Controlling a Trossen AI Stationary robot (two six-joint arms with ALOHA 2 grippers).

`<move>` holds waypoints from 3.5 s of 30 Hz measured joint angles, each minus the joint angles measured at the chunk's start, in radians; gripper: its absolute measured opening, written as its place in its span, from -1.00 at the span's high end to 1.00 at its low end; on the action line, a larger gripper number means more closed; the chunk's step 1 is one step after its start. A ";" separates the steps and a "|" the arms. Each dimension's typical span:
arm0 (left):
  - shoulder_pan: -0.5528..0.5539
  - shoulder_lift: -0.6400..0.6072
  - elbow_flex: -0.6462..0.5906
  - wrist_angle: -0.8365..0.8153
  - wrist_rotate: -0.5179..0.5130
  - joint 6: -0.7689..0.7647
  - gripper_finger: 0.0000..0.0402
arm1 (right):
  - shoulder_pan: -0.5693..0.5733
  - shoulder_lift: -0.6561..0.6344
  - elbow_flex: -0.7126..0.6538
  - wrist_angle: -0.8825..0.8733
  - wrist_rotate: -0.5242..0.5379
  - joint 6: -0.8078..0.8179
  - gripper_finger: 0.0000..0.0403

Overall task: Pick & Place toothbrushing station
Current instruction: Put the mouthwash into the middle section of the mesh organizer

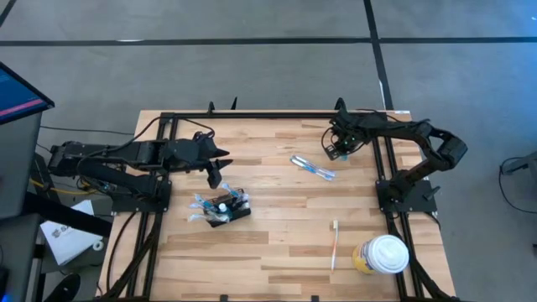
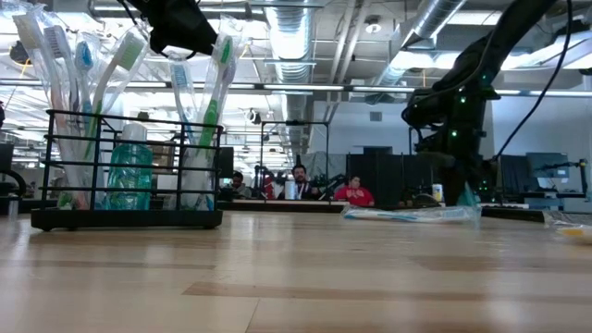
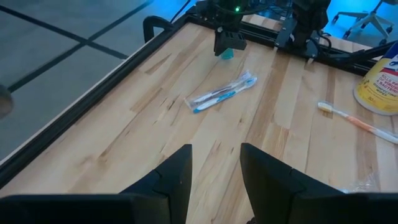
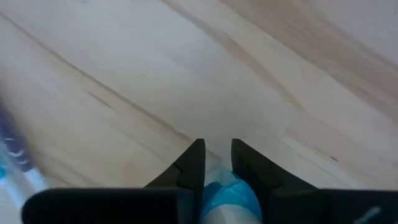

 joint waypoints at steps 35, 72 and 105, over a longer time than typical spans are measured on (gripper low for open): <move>0.000 0.011 0.000 0.278 0.178 0.156 0.35 | 0.495 -0.002 0.742 -0.033 -0.159 -0.114 0.71; 0.006 0.340 0.000 0.850 0.441 0.228 0.35 | 0.799 0.001 0.806 0.056 -0.154 -0.195 0.71; 0.052 0.388 -0.002 0.919 0.581 0.148 0.09 | 0.787 0.098 0.827 0.077 -0.157 -0.236 0.72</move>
